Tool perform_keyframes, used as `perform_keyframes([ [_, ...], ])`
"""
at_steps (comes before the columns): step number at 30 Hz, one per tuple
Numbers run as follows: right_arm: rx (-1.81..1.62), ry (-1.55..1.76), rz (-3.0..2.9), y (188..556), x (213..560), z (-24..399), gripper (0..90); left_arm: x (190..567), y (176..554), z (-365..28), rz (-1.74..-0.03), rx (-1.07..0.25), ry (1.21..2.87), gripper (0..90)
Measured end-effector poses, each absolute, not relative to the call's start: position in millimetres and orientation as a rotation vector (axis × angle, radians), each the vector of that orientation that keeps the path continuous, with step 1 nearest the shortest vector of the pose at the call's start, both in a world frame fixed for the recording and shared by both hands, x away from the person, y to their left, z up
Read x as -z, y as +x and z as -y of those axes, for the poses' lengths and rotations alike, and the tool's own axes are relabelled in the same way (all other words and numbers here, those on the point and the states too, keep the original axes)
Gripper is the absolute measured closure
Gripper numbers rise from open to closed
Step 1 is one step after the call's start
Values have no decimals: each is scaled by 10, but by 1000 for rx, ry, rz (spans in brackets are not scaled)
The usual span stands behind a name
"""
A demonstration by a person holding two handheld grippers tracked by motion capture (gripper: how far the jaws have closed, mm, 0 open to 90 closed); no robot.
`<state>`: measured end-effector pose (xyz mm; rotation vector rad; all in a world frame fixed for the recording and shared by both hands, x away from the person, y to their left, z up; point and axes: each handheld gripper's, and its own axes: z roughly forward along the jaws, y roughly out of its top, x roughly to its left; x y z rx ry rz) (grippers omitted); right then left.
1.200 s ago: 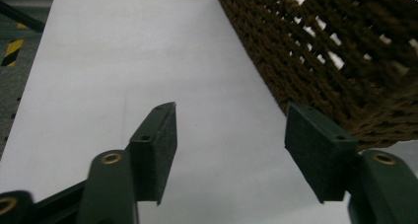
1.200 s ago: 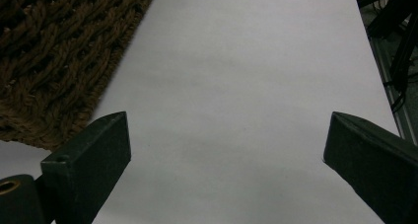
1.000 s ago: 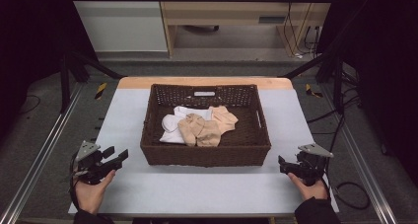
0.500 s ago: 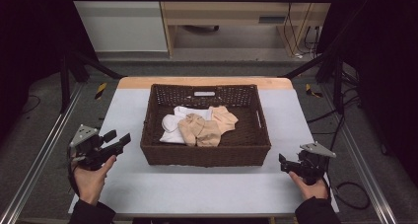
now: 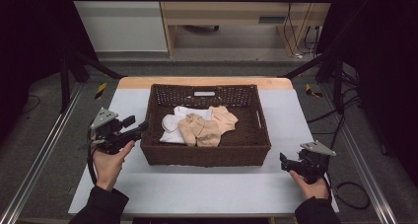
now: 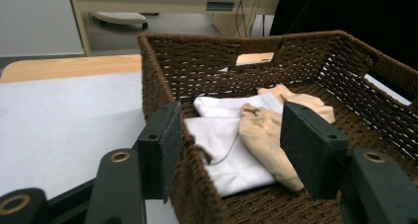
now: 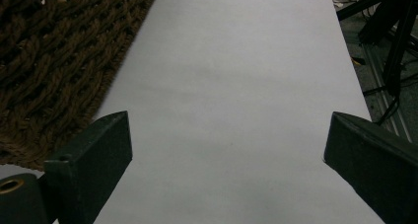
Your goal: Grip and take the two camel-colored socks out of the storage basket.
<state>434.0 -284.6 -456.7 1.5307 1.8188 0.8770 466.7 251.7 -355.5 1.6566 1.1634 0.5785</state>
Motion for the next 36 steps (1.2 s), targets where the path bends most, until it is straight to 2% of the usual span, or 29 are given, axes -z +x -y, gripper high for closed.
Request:
perform_keyframes([
  [22,-859,1537,-1825,4376,4579,2858,47,3374,5151,-1899,-1118,-570,1717,401],
  [36,-870,1535,-1821,4386,4573,2855,47,3503,5484,-1697,-1134,-607,1740,392],
])
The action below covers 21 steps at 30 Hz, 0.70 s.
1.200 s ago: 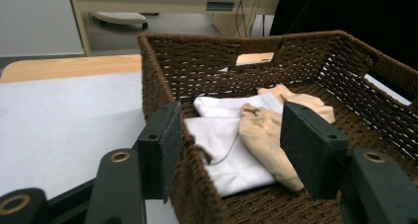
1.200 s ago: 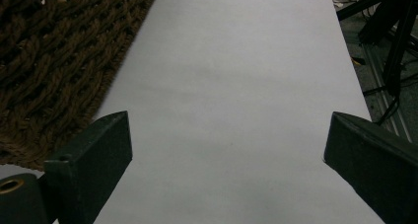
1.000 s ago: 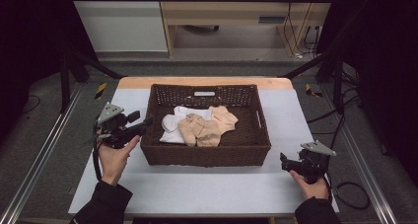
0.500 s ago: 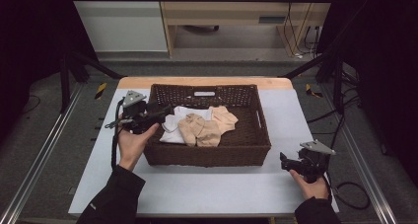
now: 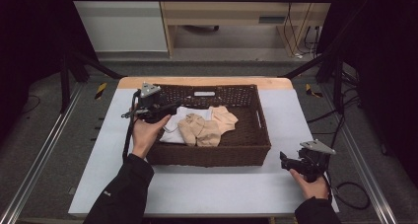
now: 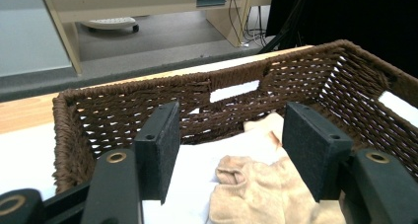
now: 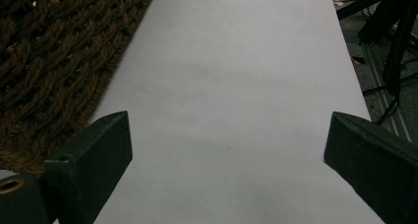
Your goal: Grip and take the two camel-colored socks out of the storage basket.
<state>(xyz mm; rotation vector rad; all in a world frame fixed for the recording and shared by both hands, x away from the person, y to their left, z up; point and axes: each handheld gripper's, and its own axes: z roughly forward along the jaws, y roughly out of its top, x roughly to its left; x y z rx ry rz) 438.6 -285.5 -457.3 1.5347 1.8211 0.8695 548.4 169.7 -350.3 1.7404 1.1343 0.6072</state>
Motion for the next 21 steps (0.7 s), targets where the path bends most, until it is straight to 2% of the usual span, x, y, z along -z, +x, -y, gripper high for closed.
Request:
perform_keyframes([
  [21,-852,1531,-1829,4383,4580,2843,47,4017,5704,-1536,-1194,-589,1926,384],
])
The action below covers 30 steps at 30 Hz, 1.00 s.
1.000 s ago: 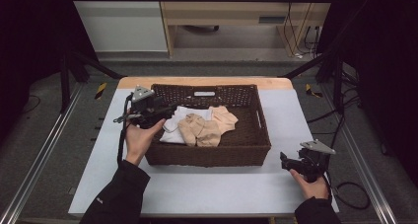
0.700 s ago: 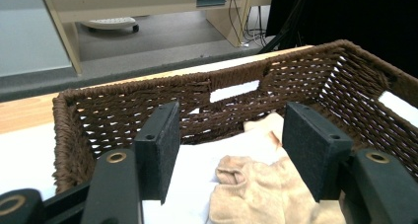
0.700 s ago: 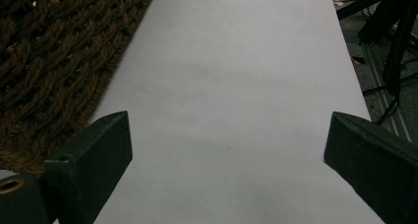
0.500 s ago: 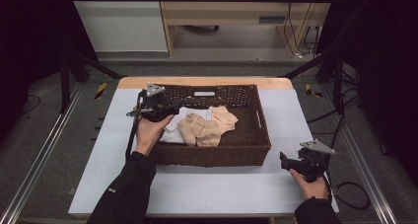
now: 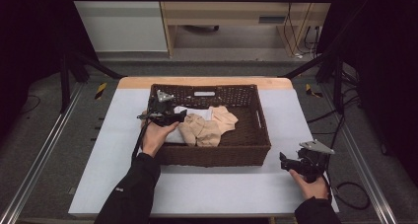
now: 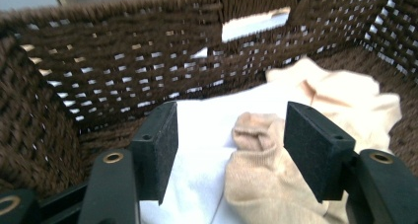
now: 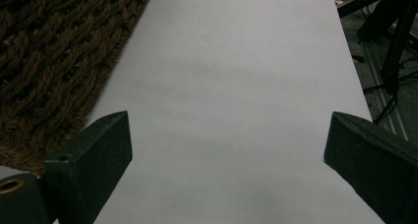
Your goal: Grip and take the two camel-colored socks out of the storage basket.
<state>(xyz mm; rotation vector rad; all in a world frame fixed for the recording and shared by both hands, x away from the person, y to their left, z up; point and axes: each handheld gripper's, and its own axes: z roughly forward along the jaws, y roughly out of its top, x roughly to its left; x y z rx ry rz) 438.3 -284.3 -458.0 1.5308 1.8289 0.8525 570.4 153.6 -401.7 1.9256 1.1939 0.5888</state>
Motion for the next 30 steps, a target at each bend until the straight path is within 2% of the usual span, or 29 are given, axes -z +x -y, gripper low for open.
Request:
perform_keyframes([
  [16,-810,1532,-1847,4391,4619,2827,51,4173,5702,-1456,-1188,-590,2072,447],
  [30,-807,1531,-1845,4397,4615,2834,53,4297,5756,-1419,-1218,-507,2179,435],
])
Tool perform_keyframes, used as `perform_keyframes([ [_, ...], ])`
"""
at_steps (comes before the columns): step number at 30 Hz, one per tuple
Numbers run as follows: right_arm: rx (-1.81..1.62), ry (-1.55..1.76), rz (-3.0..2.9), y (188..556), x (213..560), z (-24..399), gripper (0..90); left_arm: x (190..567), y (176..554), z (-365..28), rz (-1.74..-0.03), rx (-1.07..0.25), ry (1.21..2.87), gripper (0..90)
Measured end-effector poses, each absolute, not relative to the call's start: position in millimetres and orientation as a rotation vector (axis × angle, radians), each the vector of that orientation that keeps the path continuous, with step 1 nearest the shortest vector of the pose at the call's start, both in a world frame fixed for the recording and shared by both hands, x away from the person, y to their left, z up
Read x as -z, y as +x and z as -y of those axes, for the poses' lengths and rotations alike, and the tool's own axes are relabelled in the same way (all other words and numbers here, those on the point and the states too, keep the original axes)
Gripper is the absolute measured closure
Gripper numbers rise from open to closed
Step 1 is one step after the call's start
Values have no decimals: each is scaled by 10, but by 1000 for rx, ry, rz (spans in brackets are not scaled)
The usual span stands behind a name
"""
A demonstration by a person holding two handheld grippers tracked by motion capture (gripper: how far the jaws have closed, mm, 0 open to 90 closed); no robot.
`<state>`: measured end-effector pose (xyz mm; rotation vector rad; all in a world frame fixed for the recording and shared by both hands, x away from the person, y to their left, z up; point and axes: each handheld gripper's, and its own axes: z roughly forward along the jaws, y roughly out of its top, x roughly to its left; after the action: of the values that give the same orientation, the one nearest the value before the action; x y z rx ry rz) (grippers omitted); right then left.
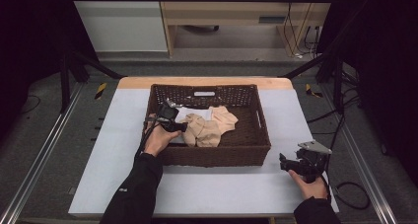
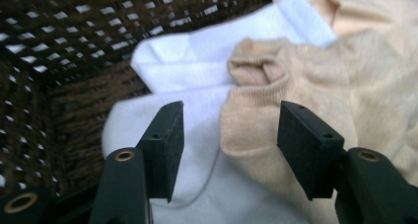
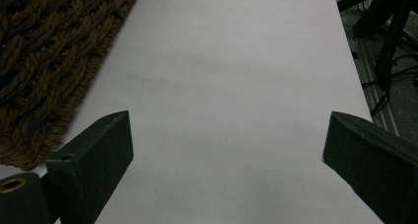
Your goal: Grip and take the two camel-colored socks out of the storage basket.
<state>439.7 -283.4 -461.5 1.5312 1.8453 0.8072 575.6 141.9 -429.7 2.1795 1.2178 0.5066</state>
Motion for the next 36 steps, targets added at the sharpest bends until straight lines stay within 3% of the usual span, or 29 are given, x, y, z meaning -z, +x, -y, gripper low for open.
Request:
perform_keyframes([
  [4,-799,1515,-1851,4399,4621,2842,54,4313,5752,-1389,-1188,-463,2217,508],
  [16,-812,1528,-1842,4380,4604,2848,58,4262,5725,-1397,-1158,-437,2208,839],
  [24,-827,1544,-1827,4357,4590,2884,59,4178,5667,-1415,-1102,-507,2143,865],
  [36,-856,1543,-1813,4348,4574,2902,60,4011,5651,-1511,-1053,-432,1908,874],
])
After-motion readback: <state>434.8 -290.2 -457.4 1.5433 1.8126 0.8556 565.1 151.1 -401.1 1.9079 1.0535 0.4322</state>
